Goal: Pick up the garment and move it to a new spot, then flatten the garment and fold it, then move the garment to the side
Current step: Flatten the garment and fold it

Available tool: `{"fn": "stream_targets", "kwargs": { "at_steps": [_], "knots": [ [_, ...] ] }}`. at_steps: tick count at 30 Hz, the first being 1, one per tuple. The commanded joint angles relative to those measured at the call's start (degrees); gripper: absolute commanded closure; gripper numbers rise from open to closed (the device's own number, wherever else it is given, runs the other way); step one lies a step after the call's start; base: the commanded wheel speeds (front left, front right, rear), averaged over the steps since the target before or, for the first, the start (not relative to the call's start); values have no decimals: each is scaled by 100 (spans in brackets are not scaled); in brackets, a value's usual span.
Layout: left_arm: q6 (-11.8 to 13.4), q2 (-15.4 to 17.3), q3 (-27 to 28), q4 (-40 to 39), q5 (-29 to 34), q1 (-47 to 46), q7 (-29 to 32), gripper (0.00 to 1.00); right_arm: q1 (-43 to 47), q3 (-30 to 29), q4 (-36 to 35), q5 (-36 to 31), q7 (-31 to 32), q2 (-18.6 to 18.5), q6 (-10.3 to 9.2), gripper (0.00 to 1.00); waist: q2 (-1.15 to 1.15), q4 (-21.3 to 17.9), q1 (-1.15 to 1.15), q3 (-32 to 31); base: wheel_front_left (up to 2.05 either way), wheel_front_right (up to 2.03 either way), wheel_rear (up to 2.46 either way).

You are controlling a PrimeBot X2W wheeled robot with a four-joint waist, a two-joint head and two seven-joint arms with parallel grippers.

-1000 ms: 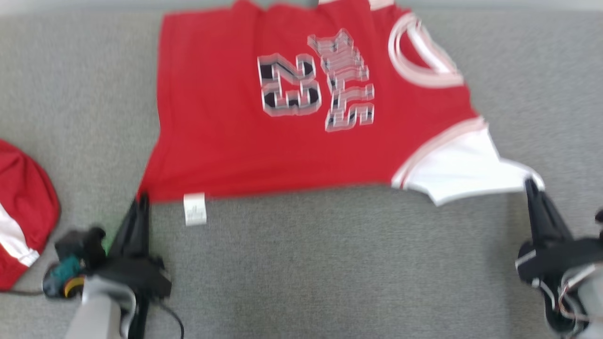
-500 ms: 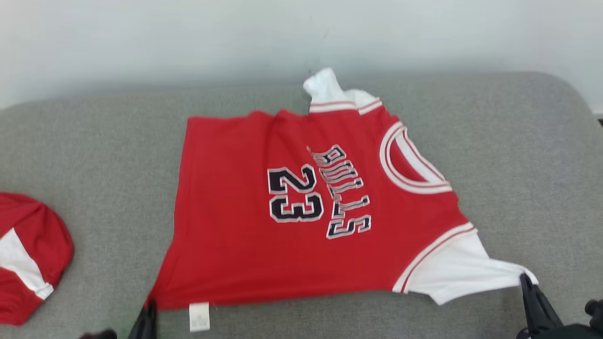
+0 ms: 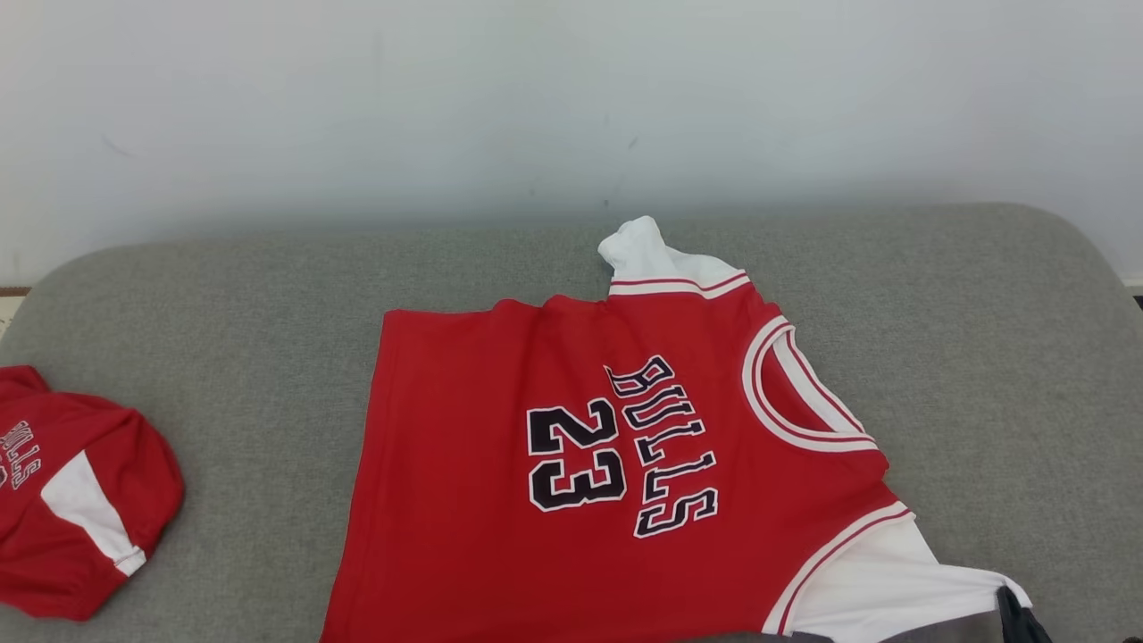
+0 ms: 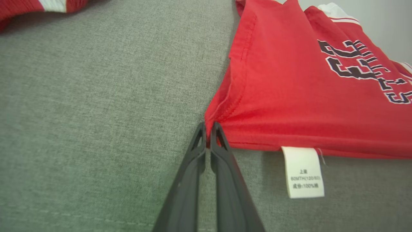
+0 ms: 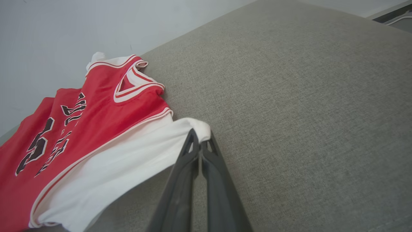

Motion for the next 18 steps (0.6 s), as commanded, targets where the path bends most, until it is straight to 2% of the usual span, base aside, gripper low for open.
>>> {"fn": "stream_targets", "kwargs": {
  "at_steps": [1,9,18],
  "knots": [
    [100,110,60,4,-74,190,-24,100,137,-53,-19,-46,-46,-57,-42,100,1,74,1,-80,0,0,0],
    [97,100,-46,-169,-178,296,-24,100,418,93,-289,-178,-44,-24,-34,100,1,144,1,-166,0,0,0],
    [-24,82,-208,-740,-240,-102,-23,100,-54,277,-555,-250,-39,66,-28,100,1,192,1,-54,0,0,0]
  ]
}}
